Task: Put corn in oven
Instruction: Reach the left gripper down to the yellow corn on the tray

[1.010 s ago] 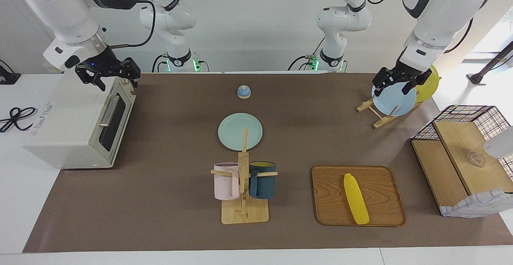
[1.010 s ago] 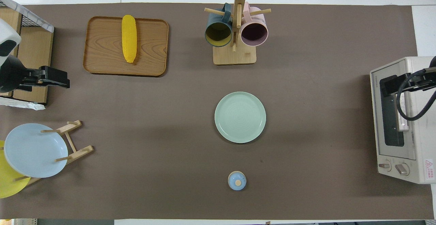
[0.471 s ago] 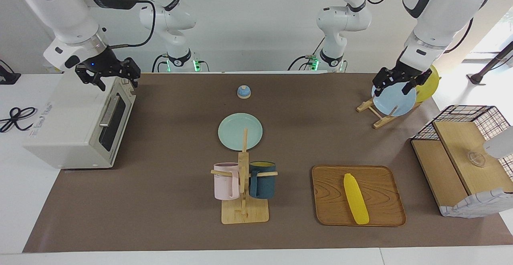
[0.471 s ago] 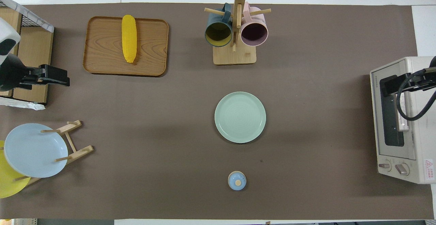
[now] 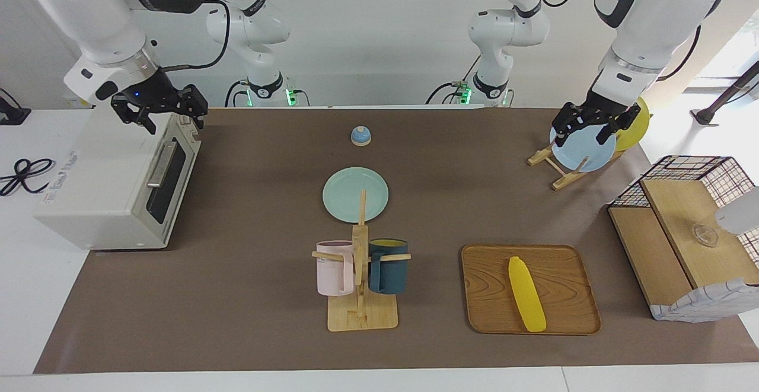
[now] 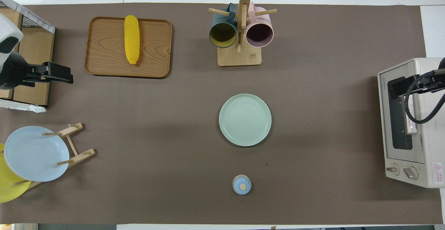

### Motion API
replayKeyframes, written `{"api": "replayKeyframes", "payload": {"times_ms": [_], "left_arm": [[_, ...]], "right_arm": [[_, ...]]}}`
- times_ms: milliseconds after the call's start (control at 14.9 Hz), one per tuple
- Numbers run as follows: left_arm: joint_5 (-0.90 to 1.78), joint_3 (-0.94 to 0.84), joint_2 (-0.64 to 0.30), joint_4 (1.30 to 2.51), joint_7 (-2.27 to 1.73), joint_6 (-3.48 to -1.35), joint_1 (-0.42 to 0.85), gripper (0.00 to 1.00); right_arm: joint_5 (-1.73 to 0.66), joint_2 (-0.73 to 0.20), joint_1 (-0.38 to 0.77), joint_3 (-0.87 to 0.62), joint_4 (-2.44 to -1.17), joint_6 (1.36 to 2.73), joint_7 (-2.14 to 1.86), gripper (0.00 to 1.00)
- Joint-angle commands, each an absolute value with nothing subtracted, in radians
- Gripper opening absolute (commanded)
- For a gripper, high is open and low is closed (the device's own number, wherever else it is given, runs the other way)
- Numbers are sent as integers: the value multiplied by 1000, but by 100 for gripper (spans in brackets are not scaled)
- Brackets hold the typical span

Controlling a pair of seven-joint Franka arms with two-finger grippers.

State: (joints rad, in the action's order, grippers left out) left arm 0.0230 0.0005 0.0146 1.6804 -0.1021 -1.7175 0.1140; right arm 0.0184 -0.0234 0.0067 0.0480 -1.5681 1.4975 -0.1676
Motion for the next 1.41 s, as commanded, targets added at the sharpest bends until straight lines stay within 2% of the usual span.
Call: {"api": "replayKeyframes", "payload": {"times_ms": [0,67,135,471,875,1010,1212,1346], "left_arm": [[49,-3,-49,1652,-97,-1749,118,100],[52,-3,-86,1616,-97,-1749,126,100],[57,-3,-128,1573,-98,-1743,127,100],[67,-3,-334,1409,-101,-1749,146,100],[67,-3,-566,1197,-101,-1769,161,100],[67,-3,-633,1166,-101,-1824,167,100],[66,5,-704,1160,-101,-1919,176,100],[63,3,-719,1166,-101,-1979,175,100]], "right_arm": [[8,15,0,44,-1632,1551,-167,35],[8,18,0,44,-1640,1552,-166,9],[8,20,0,44,-1652,1562,-170,0],[0,61,-18,45,-1753,1630,-201,0],[12,86,-25,48,-1923,1816,-184,0],[12,84,-46,48,-1997,1897,-155,0],[63,78,-52,48,-1994,1887,-163,0],[118,75,-48,46,-1982,1870,-164,0]]}}
